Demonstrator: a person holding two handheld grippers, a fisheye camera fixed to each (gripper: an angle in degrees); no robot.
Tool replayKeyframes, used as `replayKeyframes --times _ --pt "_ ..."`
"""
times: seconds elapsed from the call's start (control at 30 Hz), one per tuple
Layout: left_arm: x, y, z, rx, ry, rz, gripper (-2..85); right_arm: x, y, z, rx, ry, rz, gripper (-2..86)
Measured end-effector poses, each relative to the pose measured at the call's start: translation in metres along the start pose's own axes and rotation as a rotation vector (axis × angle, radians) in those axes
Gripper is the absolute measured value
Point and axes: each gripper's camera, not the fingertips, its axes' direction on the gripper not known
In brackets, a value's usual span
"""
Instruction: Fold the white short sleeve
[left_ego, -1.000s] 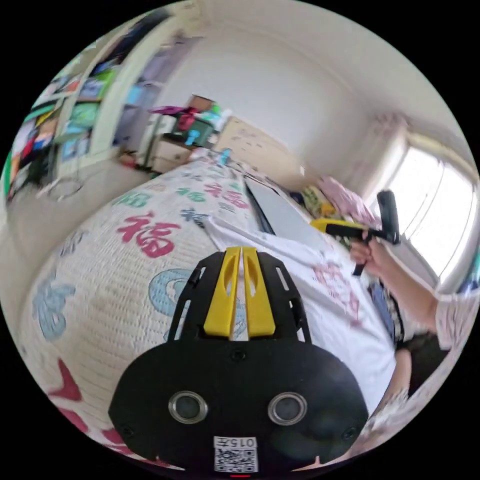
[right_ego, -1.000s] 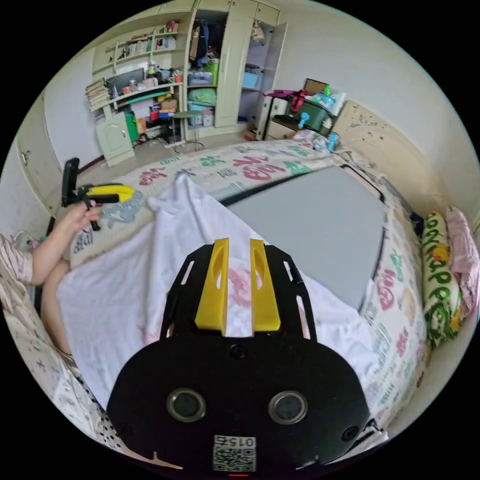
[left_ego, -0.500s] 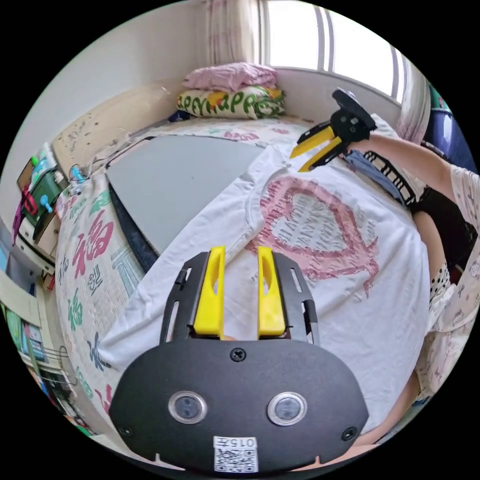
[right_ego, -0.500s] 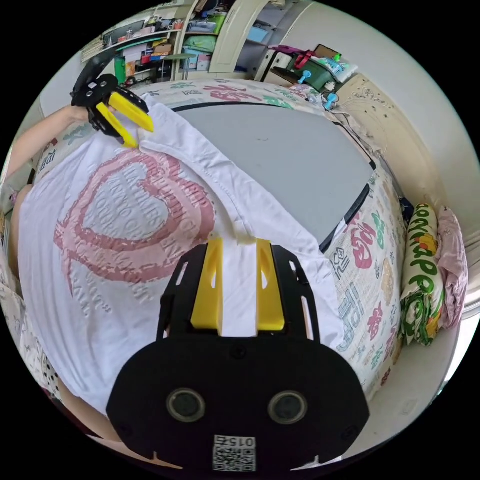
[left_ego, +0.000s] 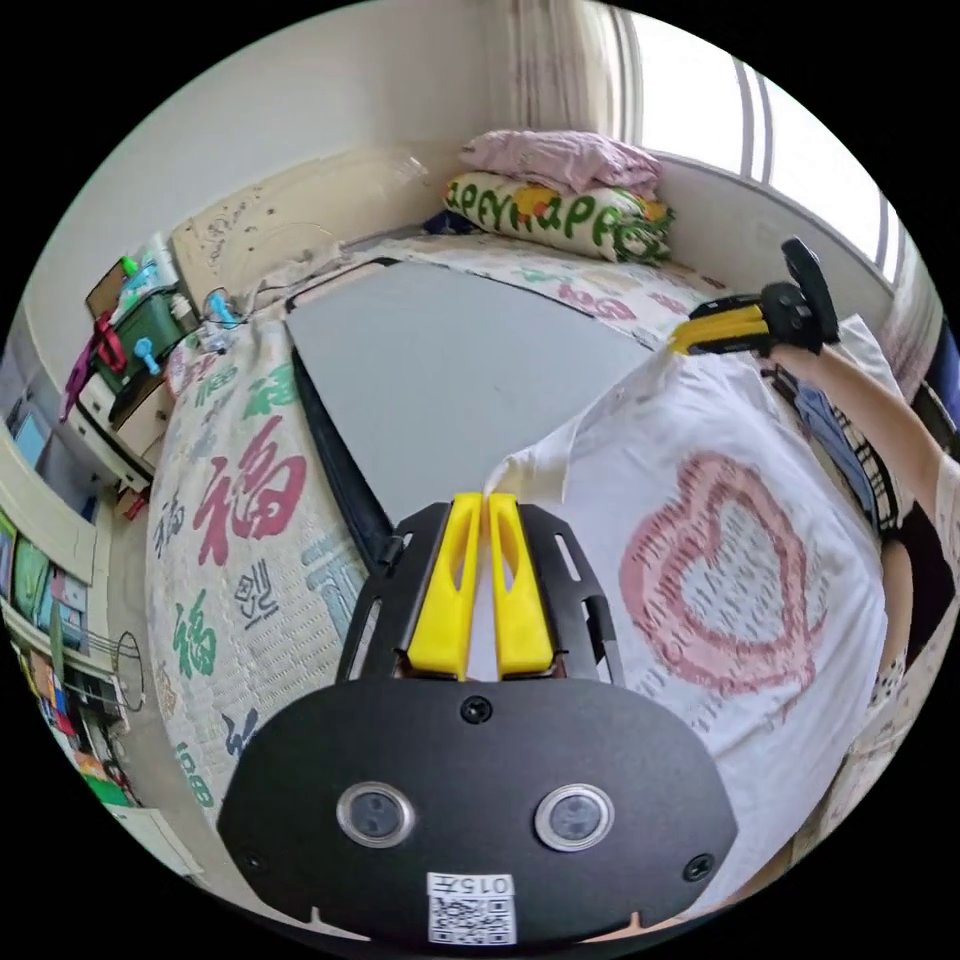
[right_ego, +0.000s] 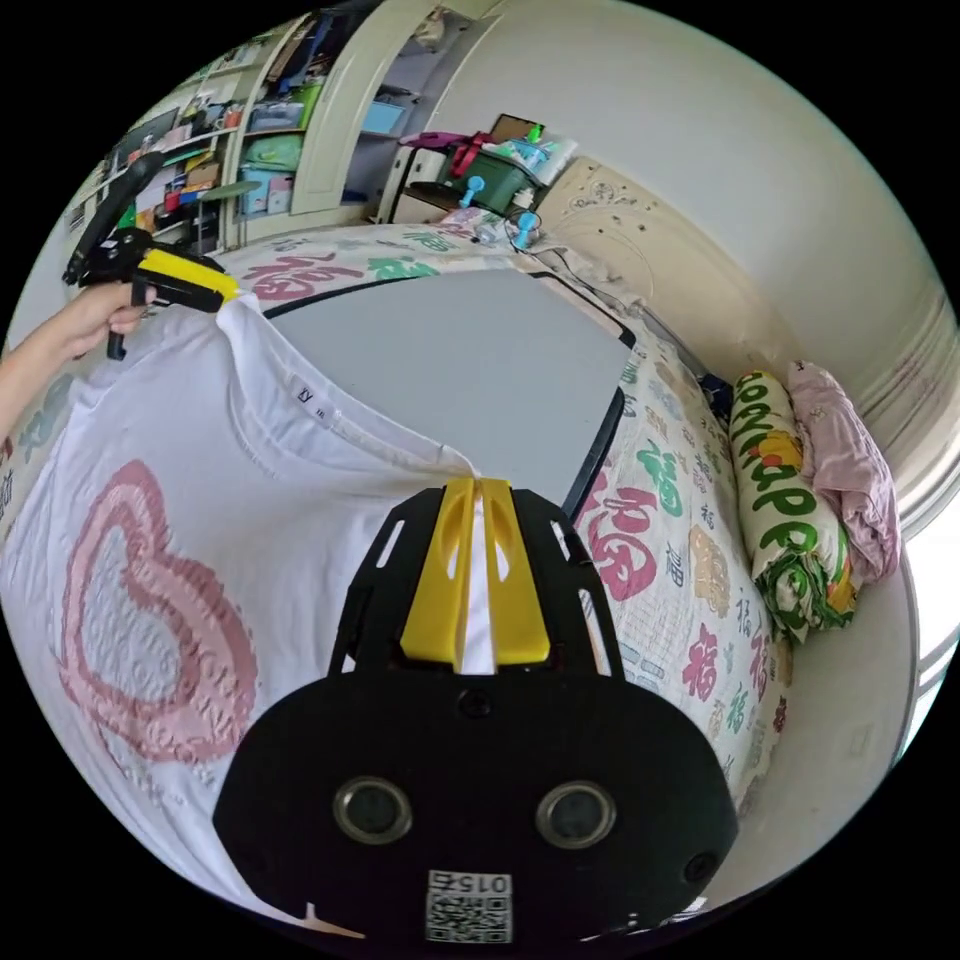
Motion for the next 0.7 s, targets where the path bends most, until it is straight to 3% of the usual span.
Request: replayKeyframes --times 0.2,0.33,0.5,0.7 --pt "-0.006 -0.006 0.044 -0.1 -0.114 -0.001 0.7 0.017 -0.208 0.083 -0.117 0.061 0.113 0.6" --pt "-0.026 0.012 0.043 -0.118 -0.133 -0.056 2.8 0.042 -0.322 0.081 -0.117 0.051 0.192 4.2" --pt "-0.077 0.07 -0.044 0.009 -0.015 -0.166 5.2 0.118 -0.422 -0.036 -0.017 -0.131 0.266 7.9" --pt "-0.099 0.272 -0.207 0.027 0.138 -0.264 7.0 0.148 -0.361 -0.232 0.062 -0.45 0.353 6.4"
